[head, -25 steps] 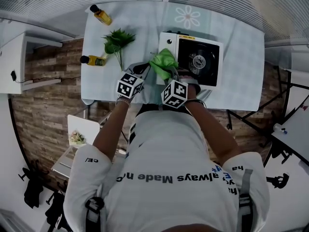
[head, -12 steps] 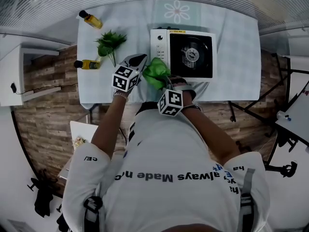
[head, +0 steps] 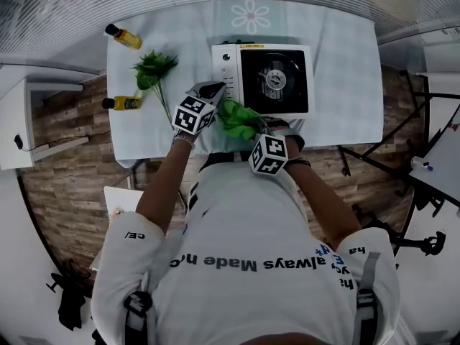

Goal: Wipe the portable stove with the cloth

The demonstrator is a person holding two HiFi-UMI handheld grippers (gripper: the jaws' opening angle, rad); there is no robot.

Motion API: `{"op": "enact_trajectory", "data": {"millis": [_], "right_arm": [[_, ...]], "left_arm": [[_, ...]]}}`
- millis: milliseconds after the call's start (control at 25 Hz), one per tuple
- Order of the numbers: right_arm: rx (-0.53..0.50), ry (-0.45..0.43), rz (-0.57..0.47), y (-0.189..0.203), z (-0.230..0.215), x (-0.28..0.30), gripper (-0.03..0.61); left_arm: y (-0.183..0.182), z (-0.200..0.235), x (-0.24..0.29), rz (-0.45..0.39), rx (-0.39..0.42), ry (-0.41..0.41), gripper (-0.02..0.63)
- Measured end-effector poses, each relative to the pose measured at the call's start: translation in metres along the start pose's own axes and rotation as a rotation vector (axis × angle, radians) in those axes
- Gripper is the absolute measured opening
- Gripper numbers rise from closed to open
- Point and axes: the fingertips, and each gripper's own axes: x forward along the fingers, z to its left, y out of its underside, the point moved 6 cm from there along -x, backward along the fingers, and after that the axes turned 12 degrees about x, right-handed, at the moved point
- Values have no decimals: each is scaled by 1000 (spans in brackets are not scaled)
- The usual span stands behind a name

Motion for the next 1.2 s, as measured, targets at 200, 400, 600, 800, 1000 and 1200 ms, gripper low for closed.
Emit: {"op": "enact_trajectory", "data": {"millis": [200,400,600,800,1000,1200], "right_arm": [[24,-74,22,16,-16,-10,23],[79,-154,40,29,-34,-16,23],[195,-197,50,51,-59,-27,23],[281,-222,49,78,-74,-37,23],[366,-228,69,98,-84,-49,23],[422,-202,90,124,-97,-62,23]], "left_arm": [[-1,-5,6,32,18,3,12],[-2,-5,7,43,30,-10,12],[-1,-5,6,19,0,-5,11],[-3,-7,7,59,43,-23,11],[-4,-8,7,76,43,-28,12],[-5,-8,8,89,50,-23,11]]}}
